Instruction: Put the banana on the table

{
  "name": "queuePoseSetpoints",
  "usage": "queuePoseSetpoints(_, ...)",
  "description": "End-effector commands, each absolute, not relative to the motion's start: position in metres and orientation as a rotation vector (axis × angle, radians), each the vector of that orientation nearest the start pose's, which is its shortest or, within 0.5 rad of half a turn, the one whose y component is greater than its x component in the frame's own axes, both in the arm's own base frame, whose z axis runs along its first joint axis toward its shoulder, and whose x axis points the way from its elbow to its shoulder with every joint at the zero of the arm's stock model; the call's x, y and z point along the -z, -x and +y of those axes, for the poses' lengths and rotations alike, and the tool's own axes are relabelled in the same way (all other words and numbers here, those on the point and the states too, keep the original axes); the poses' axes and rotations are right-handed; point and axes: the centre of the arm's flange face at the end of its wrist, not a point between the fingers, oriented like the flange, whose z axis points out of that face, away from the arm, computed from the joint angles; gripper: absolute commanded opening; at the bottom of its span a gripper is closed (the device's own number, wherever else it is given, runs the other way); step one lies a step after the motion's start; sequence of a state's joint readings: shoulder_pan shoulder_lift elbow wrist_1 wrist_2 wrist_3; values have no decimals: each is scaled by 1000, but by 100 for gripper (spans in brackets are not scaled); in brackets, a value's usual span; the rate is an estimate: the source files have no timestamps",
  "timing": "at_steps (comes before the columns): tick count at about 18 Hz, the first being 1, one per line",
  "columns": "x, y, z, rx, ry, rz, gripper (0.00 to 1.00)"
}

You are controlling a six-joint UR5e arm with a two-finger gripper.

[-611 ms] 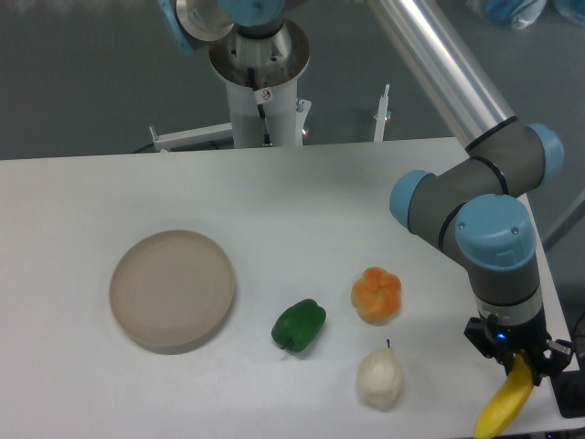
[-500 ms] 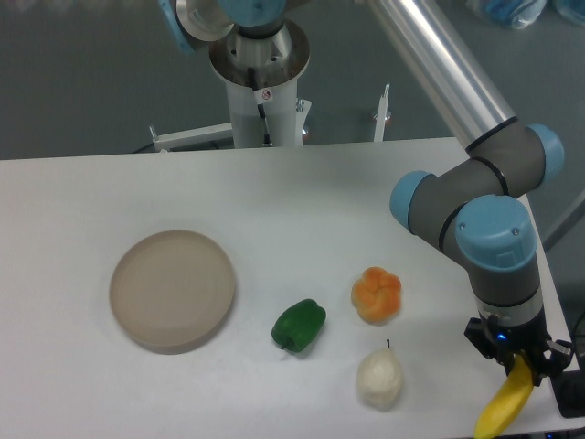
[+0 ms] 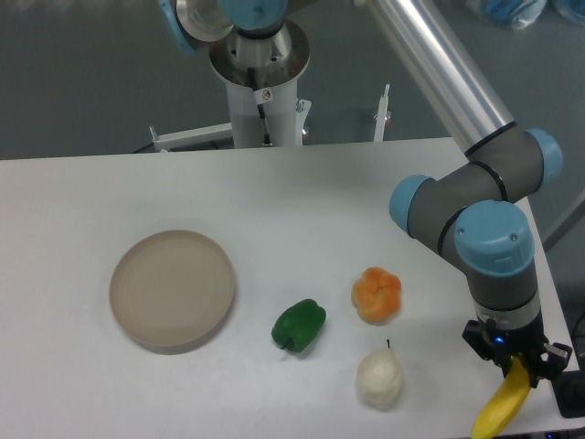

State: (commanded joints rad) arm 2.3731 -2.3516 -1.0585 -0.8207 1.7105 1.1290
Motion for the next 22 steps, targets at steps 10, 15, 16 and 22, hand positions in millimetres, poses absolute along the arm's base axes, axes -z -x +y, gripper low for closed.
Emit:
queuePoseSetpoints(10, -350, 477, 600, -624, 2906, 405, 34)
queuePoseSetpoints(15, -365, 423, 551, -479, 2951, 579, 33)
queuePoseSetpoints(16, -357, 414, 533, -447, 2964, 629, 33)
queuePoseSetpoints(22, -350, 383, 437, -286, 2903, 783, 33)
